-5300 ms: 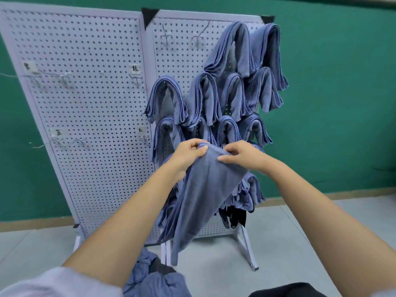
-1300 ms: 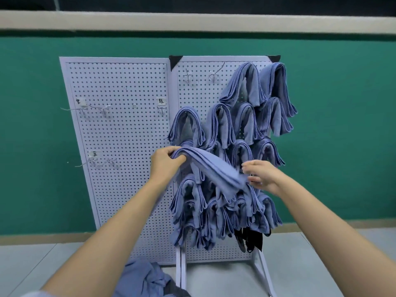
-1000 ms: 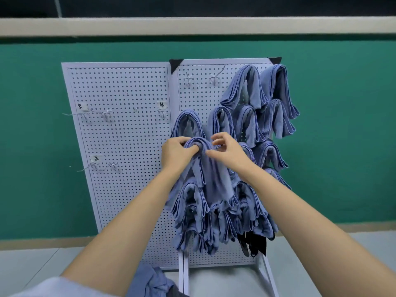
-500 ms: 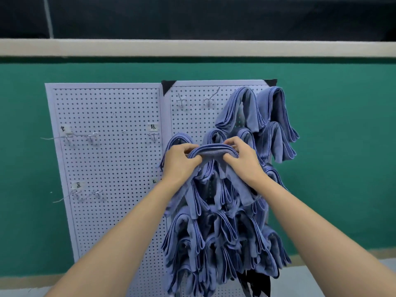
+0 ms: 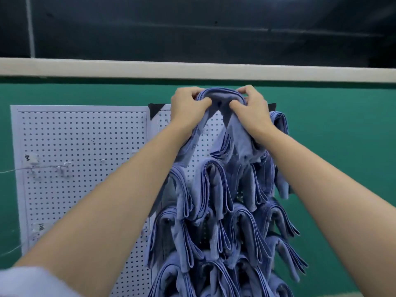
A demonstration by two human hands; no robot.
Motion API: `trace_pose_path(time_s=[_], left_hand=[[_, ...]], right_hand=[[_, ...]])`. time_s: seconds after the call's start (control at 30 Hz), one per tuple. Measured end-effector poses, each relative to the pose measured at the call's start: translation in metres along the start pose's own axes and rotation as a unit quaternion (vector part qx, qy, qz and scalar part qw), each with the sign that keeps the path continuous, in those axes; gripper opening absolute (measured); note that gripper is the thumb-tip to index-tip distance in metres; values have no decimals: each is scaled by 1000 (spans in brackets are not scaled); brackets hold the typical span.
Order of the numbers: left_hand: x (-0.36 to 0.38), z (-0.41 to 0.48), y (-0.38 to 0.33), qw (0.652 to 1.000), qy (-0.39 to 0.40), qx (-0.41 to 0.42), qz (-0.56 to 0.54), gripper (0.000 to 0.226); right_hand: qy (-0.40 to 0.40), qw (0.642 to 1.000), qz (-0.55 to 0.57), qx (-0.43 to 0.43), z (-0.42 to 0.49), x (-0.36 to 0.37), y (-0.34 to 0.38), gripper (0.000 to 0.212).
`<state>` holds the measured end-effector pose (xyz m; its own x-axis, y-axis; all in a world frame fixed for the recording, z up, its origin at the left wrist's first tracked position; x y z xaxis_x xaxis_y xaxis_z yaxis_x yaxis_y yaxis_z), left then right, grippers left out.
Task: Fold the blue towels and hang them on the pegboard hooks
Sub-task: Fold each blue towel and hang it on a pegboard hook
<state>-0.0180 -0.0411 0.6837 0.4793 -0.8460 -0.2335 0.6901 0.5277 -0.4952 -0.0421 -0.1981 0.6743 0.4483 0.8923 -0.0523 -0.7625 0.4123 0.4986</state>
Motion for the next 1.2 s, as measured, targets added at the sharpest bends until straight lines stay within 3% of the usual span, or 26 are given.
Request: trace_pose_path(time_s=[0.43,0.57,0.7,0.8,0.9,1.03,1.2], left_hand=[[40,53,39,998,3,-40,47,12],[51,36,67,997,7,-50,60,12],[53,16,75,997,1,-21,78,14],[59,0,83,995,0,-38,94,21],[68,-16,103,991,5,-73,115,40],[74,-33,117,987,38,-114,107,54],[78,-54,106,981,100,-167,5,54]], right_hand=[[-13,992,5,122,46,45,-46,27],[29,991,-10,133,30,62,-68,26],[45,992,-7,120,10,68,-81,8],[39,993,-18,106,-6,64,-80,22],[65,987,-92,111,-28,61,-78,39],[69,939,-333,44,-48,56,-78,34],[97,971,-194,104,-58,53,-89,11]])
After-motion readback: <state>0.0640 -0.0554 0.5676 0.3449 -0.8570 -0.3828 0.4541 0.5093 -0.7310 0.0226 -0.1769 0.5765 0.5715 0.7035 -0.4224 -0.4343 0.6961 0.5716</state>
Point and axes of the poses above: each hand's wrist, its own z-axis towards the middle knuckle, its own x-axis out of the palm, y = z × x, the point moved 4 cm from there along z, towards the middle knuckle, and after that the axes turned 13 degrees about z, right-handed, at the moved point
